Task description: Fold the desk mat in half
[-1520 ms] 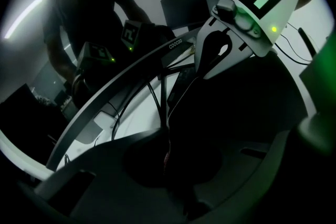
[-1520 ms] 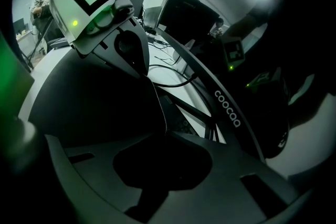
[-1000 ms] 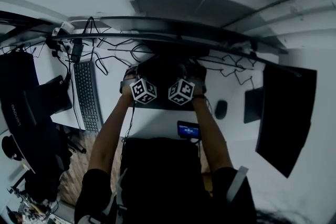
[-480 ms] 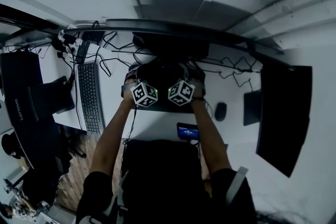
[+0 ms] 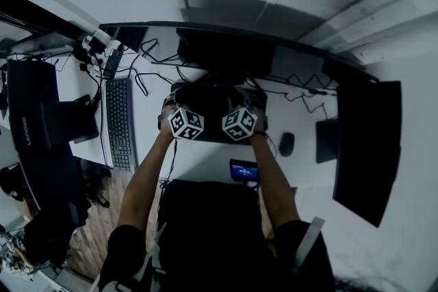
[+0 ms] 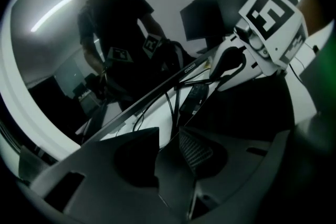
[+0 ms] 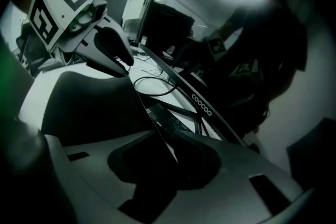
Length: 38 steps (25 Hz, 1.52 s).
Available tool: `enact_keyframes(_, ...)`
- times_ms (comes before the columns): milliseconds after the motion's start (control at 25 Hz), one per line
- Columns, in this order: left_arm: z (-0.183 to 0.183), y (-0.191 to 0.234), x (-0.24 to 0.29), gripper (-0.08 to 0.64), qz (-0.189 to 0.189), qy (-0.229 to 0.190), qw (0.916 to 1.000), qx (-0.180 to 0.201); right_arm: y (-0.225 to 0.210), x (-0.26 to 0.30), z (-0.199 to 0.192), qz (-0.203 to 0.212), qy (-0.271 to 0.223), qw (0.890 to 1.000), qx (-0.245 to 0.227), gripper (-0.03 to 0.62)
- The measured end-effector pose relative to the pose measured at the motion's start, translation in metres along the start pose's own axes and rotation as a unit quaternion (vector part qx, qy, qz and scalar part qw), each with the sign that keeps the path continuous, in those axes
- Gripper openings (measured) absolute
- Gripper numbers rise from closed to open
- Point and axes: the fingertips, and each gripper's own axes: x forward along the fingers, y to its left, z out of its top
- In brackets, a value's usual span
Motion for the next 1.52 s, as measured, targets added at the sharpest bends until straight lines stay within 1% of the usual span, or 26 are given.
enact_keyframes(80,-0.003,0.001,-0.008,0.106,-0.004,-0.004,0.9996,-0.029,0.002,-0.007,-0.001,0.004,-0.002,1.000,0.029,0.101)
enact_keyframes(240,-0.006,0.007,-0.031,0.063,0.000,-0.030,0.9959,-0.085,0.006,-0.026,-0.001,0.007,-0.013,0.996,0.089,0.101)
enact_keyframes(320,-0.005,0.011,-0.046,0.031,0.009,-0.044,0.9936,-0.104,0.007,-0.040,0.000,0.006,-0.021,0.992,0.122,0.100)
enact_keyframes(400,-0.005,0.014,-0.062,0.021,0.012,-0.059,0.9900,-0.128,0.006,-0.056,0.003,0.005,-0.033,0.987,0.158,0.090)
enact_keyframes(560,0.001,0.017,-0.100,0.008,0.001,-0.092,0.9767,-0.194,0.005,-0.099,0.018,-0.002,-0.073,0.974,0.213,0.063)
enact_keyframes(680,0.014,0.019,-0.137,0.006,-0.006,-0.130,0.9648,-0.228,0.004,-0.132,0.027,-0.012,-0.110,0.962,0.250,0.042)
enact_keyframes(760,0.022,0.020,-0.160,0.005,-0.004,-0.159,0.9566,-0.244,0.002,-0.154,0.033,-0.022,-0.132,0.953,0.271,0.031)
enact_keyframes(840,0.027,0.023,-0.185,0.005,-0.001,-0.178,0.9498,-0.257,0.004,-0.177,0.040,-0.032,-0.151,0.945,0.289,0.023)
enact_keyframes(960,0.032,0.025,-0.222,0.005,0.008,-0.193,0.9428,-0.272,0.008,-0.211,0.046,-0.042,-0.181,0.931,0.313,0.015)
enact_keyframes(1080,0.040,0.024,-0.258,0.005,0.021,-0.214,0.9393,-0.268,0.013,-0.241,0.044,-0.053,-0.203,0.924,0.321,0.011)
enact_keyframes(1240,0.053,0.020,-0.300,0.005,0.037,-0.241,0.9362,-0.254,0.019,-0.286,0.054,-0.064,-0.232,0.913,0.330,0.008)
enact_keyframes(1360,0.066,0.015,-0.328,0.005,0.043,-0.266,0.9275,-0.259,0.025,-0.318,0.063,-0.069,-0.256,0.904,0.336,0.008)
enact_keyframes(1440,0.073,0.012,-0.343,0.006,0.047,-0.283,0.9246,-0.251,0.031,-0.338,0.069,-0.070,-0.270,0.901,0.332,0.007)
enact_keyframes(1520,0.078,0.004,-0.353,0.005,0.035,-0.297,0.9209,-0.250,0.037,-0.355,0.076,-0.064,-0.279,0.902,0.322,0.008)
